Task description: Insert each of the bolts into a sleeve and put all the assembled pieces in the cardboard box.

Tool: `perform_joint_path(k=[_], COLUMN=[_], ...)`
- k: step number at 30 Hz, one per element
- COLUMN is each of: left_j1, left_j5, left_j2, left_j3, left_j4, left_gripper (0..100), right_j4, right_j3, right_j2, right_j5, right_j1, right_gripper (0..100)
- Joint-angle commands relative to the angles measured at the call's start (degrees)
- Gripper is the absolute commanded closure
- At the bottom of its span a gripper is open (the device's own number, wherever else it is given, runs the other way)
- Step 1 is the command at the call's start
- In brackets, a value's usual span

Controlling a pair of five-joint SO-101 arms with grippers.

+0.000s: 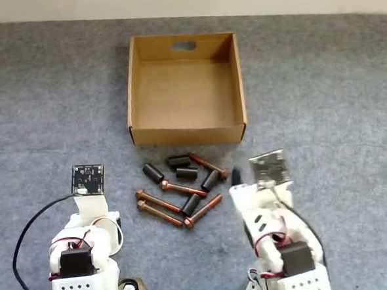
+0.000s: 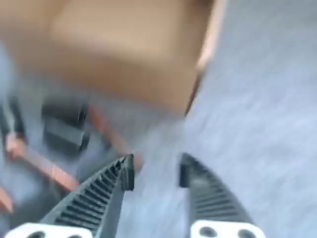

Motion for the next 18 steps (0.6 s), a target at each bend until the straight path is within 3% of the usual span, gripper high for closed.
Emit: perform_joint_path(k=[1,8,13,18], left_j1=[0.5,0.5,0.5,0.5], left_j5=[-0.5,-0.5,-0.5,-0.5], left_j2=[0.0,0.0,0.0,0.0], left_j3=[1.0,1.0,1.0,1.0], left_j4=[0.2,0.2,0.2,0.2], left_gripper=[99,99,99,99], right_j4=[-0.8,0.5,9.5,11.6], right_j3=[-13.6,-33.3,-43.6,-40.8], right_j2=[-0.4,7.4,26.9,46.6], right_j5=[0.4,0.6,0.4,0.3], right_j1=[3.2,3.5,2.1,-1.1], right_gripper=[78.9,78.9,78.9,78.9])
